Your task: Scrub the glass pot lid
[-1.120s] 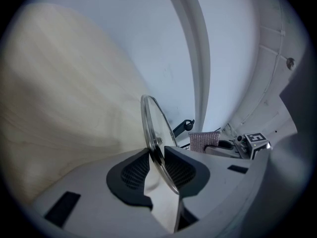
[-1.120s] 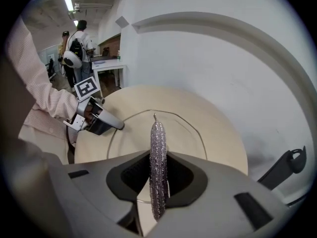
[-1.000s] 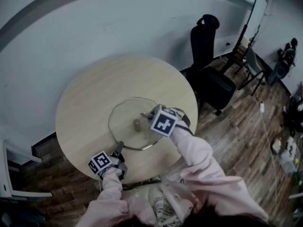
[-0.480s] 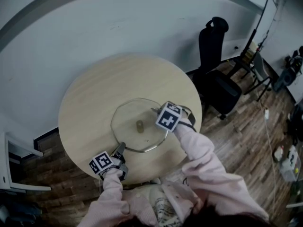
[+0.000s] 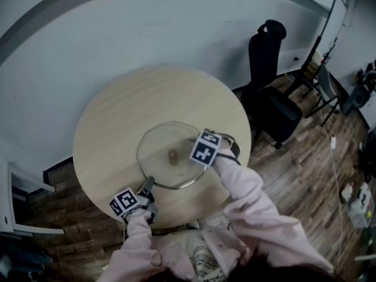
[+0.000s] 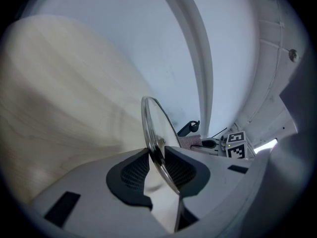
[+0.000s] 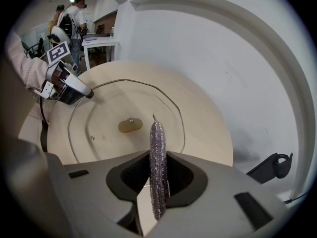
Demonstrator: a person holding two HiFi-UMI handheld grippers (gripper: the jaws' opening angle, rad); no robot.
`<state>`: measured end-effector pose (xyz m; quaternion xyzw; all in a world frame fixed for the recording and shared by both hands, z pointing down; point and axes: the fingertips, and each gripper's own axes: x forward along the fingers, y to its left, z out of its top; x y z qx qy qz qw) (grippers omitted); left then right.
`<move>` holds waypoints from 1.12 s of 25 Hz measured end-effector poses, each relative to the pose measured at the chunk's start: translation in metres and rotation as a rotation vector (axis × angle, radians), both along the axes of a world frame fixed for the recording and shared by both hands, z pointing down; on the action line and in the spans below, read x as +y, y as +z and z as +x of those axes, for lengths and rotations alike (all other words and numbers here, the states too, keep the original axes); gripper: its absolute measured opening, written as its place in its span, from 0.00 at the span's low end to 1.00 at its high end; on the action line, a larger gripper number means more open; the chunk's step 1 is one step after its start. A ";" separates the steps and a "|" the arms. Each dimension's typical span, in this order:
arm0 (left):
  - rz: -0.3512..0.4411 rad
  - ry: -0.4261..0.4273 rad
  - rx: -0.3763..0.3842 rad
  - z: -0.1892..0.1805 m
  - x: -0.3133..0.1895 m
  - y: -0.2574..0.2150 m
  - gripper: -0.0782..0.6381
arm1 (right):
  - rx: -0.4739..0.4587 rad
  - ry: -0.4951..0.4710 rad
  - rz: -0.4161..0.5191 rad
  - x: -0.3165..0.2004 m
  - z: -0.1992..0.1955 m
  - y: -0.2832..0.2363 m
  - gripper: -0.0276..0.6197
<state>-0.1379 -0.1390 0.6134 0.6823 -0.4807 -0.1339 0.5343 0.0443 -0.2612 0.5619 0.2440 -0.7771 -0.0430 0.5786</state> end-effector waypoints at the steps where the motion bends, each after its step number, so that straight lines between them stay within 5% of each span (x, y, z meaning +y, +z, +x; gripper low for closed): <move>1: 0.000 -0.002 0.000 -0.001 0.000 0.000 0.26 | 0.001 -0.005 -0.001 0.001 -0.001 0.000 0.17; 28: -0.006 0.017 -0.007 0.004 0.003 -0.001 0.26 | 0.214 -0.135 -0.014 0.036 -0.007 0.018 0.17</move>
